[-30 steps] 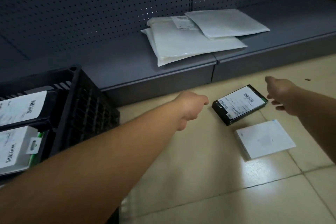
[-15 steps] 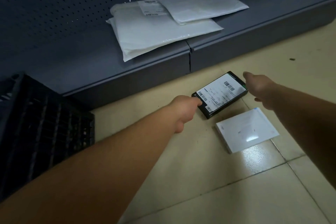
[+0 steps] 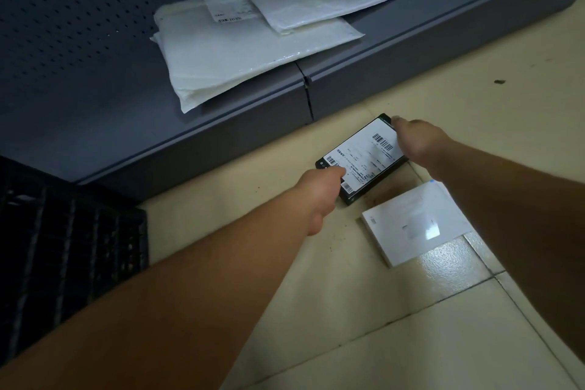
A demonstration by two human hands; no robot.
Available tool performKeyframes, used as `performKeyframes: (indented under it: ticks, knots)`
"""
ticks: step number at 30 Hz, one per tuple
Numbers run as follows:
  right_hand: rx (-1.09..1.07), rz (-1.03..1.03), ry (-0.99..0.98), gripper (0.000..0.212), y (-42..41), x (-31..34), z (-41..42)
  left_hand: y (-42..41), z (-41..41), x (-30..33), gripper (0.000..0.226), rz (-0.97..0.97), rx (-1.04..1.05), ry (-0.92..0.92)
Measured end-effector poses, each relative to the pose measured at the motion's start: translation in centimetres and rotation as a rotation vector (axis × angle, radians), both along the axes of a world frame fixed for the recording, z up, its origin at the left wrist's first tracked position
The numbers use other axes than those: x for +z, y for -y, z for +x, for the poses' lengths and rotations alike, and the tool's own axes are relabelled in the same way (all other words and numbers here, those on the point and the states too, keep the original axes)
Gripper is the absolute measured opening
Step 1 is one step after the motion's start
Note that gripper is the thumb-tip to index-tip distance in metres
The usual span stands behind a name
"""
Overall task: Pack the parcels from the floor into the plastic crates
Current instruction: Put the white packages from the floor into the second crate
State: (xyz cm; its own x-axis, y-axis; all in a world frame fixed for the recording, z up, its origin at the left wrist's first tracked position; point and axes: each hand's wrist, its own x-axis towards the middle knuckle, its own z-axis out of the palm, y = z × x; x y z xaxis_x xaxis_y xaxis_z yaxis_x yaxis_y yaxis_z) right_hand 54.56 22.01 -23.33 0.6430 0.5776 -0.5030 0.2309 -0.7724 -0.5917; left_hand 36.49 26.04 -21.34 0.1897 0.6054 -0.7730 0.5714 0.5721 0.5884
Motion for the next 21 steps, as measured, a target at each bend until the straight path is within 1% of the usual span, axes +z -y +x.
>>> performKeyframes:
  ticks: [2, 4, 6, 8, 11, 14, 17, 19, 21]
  knots:
    - [-0.046, 0.021, -0.024, 0.044, -0.1, -0.2, 0.0, 0.1, 0.2, 0.0, 0.012, -0.033, 0.039, 0.07]
    - [-0.067, 0.012, -0.024, 0.044, 0.0, 0.0, -0.1, 0.0, 0.2, 0.1, 0.015, -0.052, 0.067, 0.09]
    - [-0.041, -0.019, -0.008, 0.05, 0.0, 0.0, -0.2, 0.1, 0.0, 0.3, 0.018, -0.056, 0.082, 0.096]
    - [-0.055, -0.014, -0.033, 0.053, -0.1, 0.0, -0.2, 0.1, -0.4, 0.6, 0.018, -0.042, 0.079, 0.081]
    - [-0.082, 0.017, -0.102, 0.043, -0.4, 0.2, -0.7, -0.2, -1.1, 0.3, 0.016, -0.025, 0.059, 0.034]
    - [-0.079, -0.007, -0.156, 0.031, -0.7, 0.1, -1.3, -0.4, -1.9, 0.0, 0.009, -0.028, 0.068, 0.015]
    - [-0.085, -0.025, -0.18, 0.037, -0.9, 0.5, -2.4, -0.5, -2.9, 0.2, 0.024, -0.026, 0.109, 0.013]
    - [-0.104, -0.02, -0.2, 0.039, -1.0, 1.1, -3.0, -0.7, -3.7, 0.7, 0.028, -0.023, 0.137, 0.025]
    - [-0.106, 0.007, -0.216, 0.034, -1.2, 2.0, -3.5, -1.1, -4.5, 1.0, 0.027, -0.018, 0.167, 0.054]
